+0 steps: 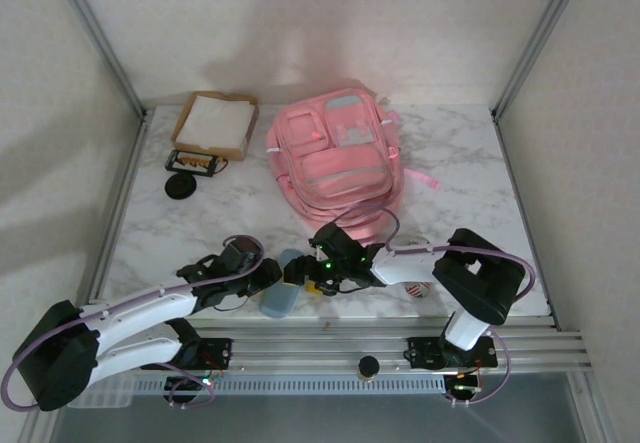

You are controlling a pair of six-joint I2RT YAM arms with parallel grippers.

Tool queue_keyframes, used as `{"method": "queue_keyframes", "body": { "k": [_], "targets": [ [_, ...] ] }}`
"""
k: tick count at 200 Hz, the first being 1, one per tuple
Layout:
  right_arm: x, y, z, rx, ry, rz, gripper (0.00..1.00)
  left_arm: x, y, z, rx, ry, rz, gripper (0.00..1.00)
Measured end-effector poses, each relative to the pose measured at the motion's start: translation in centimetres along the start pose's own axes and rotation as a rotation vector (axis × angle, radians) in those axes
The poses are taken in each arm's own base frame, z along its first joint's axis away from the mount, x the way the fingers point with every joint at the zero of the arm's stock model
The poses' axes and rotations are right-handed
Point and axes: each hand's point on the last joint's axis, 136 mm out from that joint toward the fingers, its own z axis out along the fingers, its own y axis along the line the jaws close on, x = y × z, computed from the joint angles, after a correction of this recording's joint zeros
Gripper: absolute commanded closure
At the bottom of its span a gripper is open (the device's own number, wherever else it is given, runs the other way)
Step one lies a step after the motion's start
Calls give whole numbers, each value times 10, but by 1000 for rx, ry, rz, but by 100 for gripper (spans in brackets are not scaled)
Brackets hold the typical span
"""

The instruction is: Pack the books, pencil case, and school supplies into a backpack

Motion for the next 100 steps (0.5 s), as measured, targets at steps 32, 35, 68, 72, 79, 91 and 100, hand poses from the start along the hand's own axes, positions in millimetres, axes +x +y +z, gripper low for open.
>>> {"method": "queue_keyframes", "body": {
  "k": [32, 35, 68, 72, 79, 91, 100],
  "targets": [
    [-17, -1, -4, -34, -48, 27, 37, 1, -9, 7, 24, 1, -27, 67],
    [-21, -1, -5, -37, -58, 29, 39, 1, -9, 7, 26, 1, -29, 68],
    [-33, -6, -7, -42, -91, 46, 60, 1, -11, 8, 31, 1, -39, 71],
    [-33, -7, -7, -40, -92, 48, 63, 1, -11, 8, 31, 0, -39, 71],
    [-32, -10, -7, -39, -94, 51, 67, 1, -11, 9, 30, 1, -39, 72],
    [-32, -11, -8, -47, -98, 42, 69, 2, -10, 10, 26, 5, -37, 72],
    [-32, -9, -10, -55, -100, 35, 69, 3, -11, 11, 26, 7, -36, 73]
  ]
}}
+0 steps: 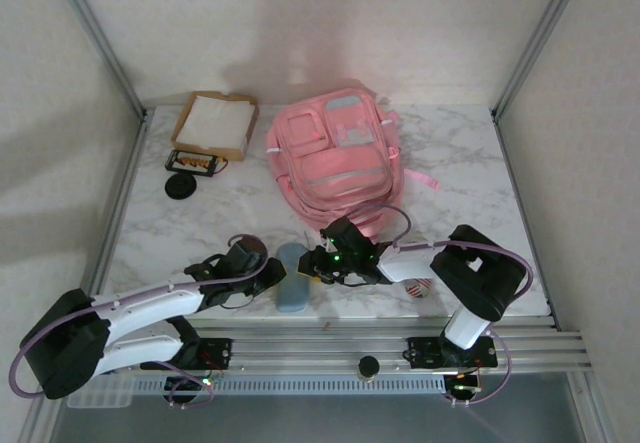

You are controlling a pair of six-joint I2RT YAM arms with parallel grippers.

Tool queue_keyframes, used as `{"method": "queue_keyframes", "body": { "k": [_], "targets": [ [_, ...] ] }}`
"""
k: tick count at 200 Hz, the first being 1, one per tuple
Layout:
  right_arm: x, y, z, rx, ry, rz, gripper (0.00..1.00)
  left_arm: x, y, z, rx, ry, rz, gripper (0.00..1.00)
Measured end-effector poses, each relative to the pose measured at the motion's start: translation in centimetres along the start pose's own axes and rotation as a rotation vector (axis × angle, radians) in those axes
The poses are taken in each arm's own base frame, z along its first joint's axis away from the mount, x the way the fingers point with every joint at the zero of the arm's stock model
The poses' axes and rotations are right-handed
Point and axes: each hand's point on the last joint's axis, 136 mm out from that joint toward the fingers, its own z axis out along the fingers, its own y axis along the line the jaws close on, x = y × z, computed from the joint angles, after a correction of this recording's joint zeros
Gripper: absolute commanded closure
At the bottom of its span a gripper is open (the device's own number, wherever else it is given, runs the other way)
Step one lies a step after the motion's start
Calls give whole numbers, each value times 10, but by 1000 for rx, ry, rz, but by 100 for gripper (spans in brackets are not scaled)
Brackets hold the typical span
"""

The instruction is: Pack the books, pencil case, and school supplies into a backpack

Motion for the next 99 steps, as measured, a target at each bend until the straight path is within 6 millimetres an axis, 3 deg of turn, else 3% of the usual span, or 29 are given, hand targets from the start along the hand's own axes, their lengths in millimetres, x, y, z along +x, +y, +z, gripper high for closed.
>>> {"method": "queue_keyframes", "body": {
  "k": [26, 58, 80, 99],
  "targets": [
    [-1, 2, -2, -10, -1, -20, 76, 0, -1, 2, 2, -1, 0, 73],
    [-3, 9, -13, -41, -12, -54, 94, -2, -2, 1, -8, -4, 10, 66],
    [-12, 29, -31, -91, -55, -103, 97, -5, -18, -4, 10, -12, 45, 64],
    [-18, 40, -48, -107, -94, -140, 100, -18, -38, -14, 14, -54, 104, 54]
  ]
}}
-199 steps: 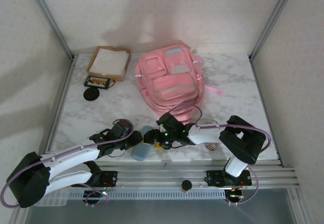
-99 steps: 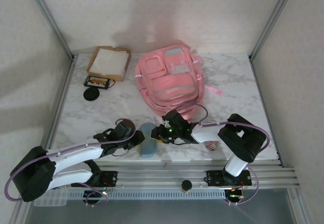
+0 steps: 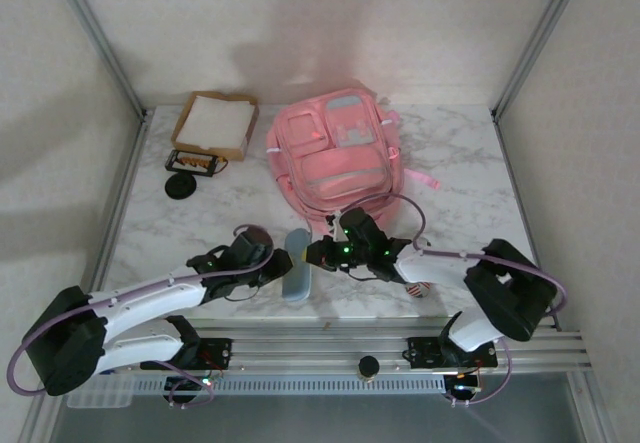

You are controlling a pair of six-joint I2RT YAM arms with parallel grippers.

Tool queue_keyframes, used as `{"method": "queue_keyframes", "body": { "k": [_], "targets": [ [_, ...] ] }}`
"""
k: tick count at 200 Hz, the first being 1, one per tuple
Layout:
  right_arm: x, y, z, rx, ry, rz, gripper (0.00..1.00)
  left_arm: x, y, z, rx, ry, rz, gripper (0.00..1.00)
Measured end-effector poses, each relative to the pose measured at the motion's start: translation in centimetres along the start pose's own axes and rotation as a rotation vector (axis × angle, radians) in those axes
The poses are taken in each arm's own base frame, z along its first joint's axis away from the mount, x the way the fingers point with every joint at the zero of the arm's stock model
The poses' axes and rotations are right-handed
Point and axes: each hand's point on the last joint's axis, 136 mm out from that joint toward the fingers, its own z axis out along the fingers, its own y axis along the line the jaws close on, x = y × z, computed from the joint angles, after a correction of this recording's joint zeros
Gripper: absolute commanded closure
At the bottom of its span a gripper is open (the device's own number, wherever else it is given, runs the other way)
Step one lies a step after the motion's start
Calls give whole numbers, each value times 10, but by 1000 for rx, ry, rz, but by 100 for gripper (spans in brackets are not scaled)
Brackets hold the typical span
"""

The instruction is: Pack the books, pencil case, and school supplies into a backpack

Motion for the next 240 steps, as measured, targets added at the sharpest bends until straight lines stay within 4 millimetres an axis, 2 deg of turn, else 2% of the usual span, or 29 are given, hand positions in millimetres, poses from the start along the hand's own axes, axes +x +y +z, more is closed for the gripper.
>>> {"method": "queue_keyframes", "body": {
  "k": [15, 25, 49, 68, 92, 109, 121, 148, 178, 211, 240],
  "targets": [
    [-9, 10, -18, -19, -37, -19, 100, -23, -22, -13, -2, -73, 63, 51],
    [-20, 17, -36, -34, -80, -33, 100, -43, -46, -25, 12, -141, 131, 49],
    [-54, 23, -91, -28, -220, -48, 100, -91, -97, -45, 1, -300, 293, 47],
    [-86, 18, -139, 14, -349, -46, 100, -113, -123, -43, -37, -362, 451, 44],
    [-119, -4, -199, 91, -493, -12, 100, -116, -141, -18, -76, -344, 673, 32],
    [-137, -32, -236, 149, -581, 43, 100, -104, -152, 7, -98, -302, 851, 27],
    [-142, -52, -253, 177, -613, 91, 100, -92, -162, 25, -105, -267, 974, 24],
    [-147, -83, -273, 187, -651, 169, 100, -69, -193, 59, -93, -220, 1189, 15],
    [-147, -100, -279, 175, -661, 219, 100, -53, -197, 91, -129, -179, 1341, 12],
    [-149, -99, -278, 154, -656, 210, 100, -59, -180, 125, -238, -167, 1410, 12],
    [-152, -96, -279, 139, -660, 191, 100, -76, -176, 134, -294, -194, 1414, 18]
  ]
}}
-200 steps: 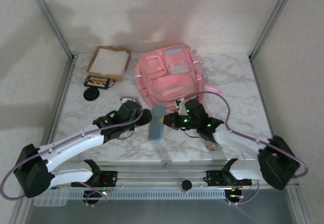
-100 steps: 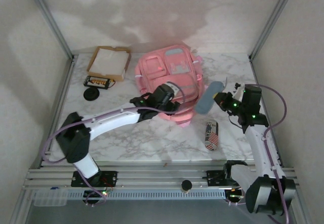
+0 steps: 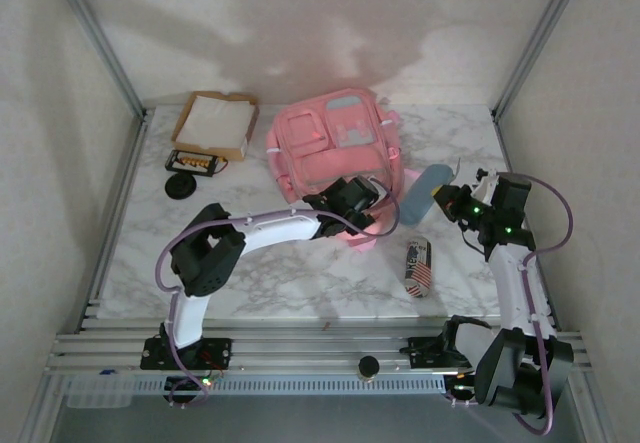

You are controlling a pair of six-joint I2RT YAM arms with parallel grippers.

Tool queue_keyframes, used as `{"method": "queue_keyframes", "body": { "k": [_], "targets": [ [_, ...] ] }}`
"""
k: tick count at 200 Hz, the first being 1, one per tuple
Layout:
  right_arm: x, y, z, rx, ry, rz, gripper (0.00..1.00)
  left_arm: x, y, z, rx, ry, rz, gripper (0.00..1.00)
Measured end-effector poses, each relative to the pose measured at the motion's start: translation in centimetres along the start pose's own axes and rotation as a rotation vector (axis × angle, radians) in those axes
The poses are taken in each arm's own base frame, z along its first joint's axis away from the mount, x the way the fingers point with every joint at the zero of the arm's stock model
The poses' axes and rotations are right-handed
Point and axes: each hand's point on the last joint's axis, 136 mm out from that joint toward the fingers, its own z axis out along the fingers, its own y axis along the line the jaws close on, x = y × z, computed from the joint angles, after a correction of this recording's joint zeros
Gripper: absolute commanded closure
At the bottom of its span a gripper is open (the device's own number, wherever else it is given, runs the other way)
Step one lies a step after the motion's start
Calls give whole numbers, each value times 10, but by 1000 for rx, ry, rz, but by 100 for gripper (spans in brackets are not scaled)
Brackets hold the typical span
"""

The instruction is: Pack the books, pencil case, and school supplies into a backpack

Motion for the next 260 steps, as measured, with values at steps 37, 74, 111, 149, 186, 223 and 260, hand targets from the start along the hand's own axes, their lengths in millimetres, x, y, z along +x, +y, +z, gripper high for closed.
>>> {"method": "queue_keyframes", "body": {
  "k": [37, 74, 111, 149, 186, 223, 260],
  "targets": [
    [0, -1, 1, 2, 2, -5, 100, -14, 22, 5, -35, -21, -4, 27],
    [0, -4, 3, 9, 10, -14, 100, -26, 35, 3, -24, -27, -1, 27],
    [0, -5, 4, 9, 11, -20, 100, -21, 27, 5, 9, -5, 29, 34],
    [0, -5, 5, 9, 10, -20, 100, -11, 9, 12, 6, 14, 84, 39],
    [-2, -5, 6, 6, 6, -25, 100, -4, 7, 27, -32, 11, 90, 53],
    [-3, -5, 6, 5, 6, -25, 100, -12, 10, 28, -52, -24, 109, 87],
    [-2, -7, 7, 9, 9, -29, 100, -18, 18, 27, -68, -38, 106, 100]
  ]
}}
